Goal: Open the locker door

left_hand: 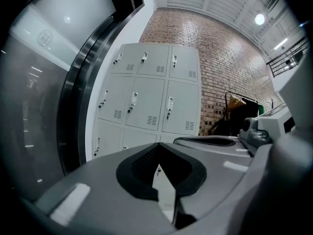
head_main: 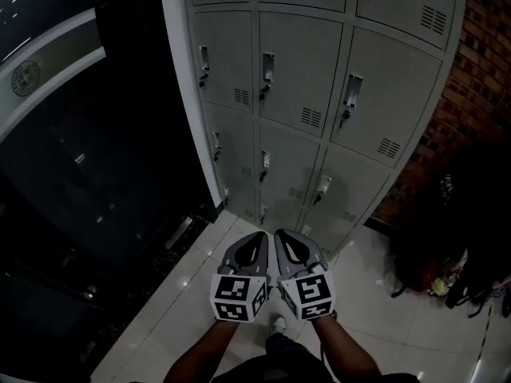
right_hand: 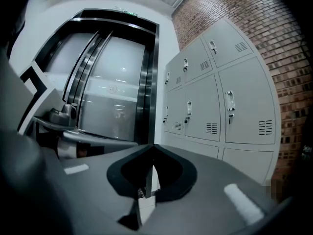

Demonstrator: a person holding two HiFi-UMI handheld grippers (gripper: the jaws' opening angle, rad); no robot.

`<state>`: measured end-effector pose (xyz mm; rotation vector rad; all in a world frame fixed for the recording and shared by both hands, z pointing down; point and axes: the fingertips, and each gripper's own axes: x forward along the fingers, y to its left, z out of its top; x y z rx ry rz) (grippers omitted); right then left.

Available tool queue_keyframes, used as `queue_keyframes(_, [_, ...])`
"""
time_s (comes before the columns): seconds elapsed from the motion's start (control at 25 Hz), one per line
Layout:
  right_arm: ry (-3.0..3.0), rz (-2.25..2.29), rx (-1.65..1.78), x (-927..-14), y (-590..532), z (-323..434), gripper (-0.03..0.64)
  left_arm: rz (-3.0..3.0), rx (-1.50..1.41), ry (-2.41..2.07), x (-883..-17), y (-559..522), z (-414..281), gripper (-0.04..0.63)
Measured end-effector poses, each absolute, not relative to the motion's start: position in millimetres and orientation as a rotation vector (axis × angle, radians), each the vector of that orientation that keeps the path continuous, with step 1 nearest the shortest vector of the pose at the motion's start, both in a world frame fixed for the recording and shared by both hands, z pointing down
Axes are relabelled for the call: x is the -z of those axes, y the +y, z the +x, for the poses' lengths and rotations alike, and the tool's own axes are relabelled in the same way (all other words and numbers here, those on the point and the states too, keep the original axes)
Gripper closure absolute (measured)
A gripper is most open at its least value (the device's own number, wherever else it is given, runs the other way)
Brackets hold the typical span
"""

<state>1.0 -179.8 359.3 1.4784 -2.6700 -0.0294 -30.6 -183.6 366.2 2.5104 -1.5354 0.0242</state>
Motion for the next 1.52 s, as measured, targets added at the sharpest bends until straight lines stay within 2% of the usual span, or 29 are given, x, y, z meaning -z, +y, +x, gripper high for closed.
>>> queue_keyframes(0.6, [-2.733,1.422,0.02,-358,-291,31,0.617,2.48,-0.038,-1.595,-363,-297,0,0.589])
queue_keyframes(1.04, [-2.765,1.376,0.016,-376,-336,14,0.617,2.443,-0.035,-1.658,-379,-333,-23,0.589])
queue_keyframes(1.52, [-2.752,1.448,0.055,-412,-423,-14,0.617,2.48,0.04,-1.623,-402,-418,-51,0.589])
